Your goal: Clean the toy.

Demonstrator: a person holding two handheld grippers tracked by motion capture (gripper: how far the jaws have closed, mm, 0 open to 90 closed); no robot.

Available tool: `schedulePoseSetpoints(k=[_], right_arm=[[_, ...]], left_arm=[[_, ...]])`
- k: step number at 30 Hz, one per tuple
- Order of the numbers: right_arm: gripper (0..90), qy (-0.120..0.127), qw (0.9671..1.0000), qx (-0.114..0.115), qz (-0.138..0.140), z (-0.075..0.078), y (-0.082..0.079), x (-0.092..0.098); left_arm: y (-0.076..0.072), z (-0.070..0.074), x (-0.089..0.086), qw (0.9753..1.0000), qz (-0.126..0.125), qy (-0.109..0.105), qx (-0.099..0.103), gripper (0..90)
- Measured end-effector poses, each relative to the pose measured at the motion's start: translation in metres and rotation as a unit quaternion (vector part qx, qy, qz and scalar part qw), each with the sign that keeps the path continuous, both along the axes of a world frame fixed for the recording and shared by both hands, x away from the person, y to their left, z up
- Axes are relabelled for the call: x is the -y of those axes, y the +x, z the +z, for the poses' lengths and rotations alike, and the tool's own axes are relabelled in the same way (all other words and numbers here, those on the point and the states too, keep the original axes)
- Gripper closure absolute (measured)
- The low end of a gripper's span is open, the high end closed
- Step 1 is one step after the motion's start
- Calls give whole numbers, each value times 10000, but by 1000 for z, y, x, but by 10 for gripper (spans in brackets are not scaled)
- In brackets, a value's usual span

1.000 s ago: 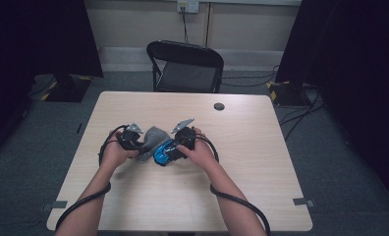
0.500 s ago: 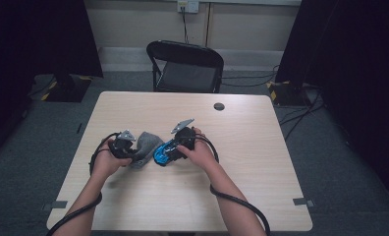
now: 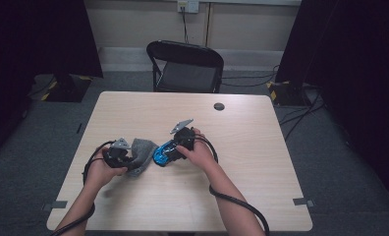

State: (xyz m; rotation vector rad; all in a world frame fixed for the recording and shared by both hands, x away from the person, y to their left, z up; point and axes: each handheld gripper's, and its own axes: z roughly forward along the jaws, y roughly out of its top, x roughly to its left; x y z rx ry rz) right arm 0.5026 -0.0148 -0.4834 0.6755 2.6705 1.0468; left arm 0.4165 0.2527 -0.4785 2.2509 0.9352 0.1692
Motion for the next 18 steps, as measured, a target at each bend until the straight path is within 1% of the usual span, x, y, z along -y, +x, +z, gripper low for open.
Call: schedulePoseSetpoints(k=[4, 8, 12, 18], right_arm=[[18, -16, 10000, -20, -4, 0, 0, 0], [18, -2, 10000, 3, 0, 0, 0, 0], [18, -24, 10000, -14, -5, 0, 0, 0], [18, -40, 10000, -16, -28, 1, -1, 0]], left_arm=[[-4, 0, -3, 10000, -4, -25, -30, 732], [-12, 0, -4, 10000, -37, -60, -60, 732], [-19, 0, -5, 9999, -76, -47, -72, 732], [-27, 2, -6, 9998, -140, -45, -155, 732]])
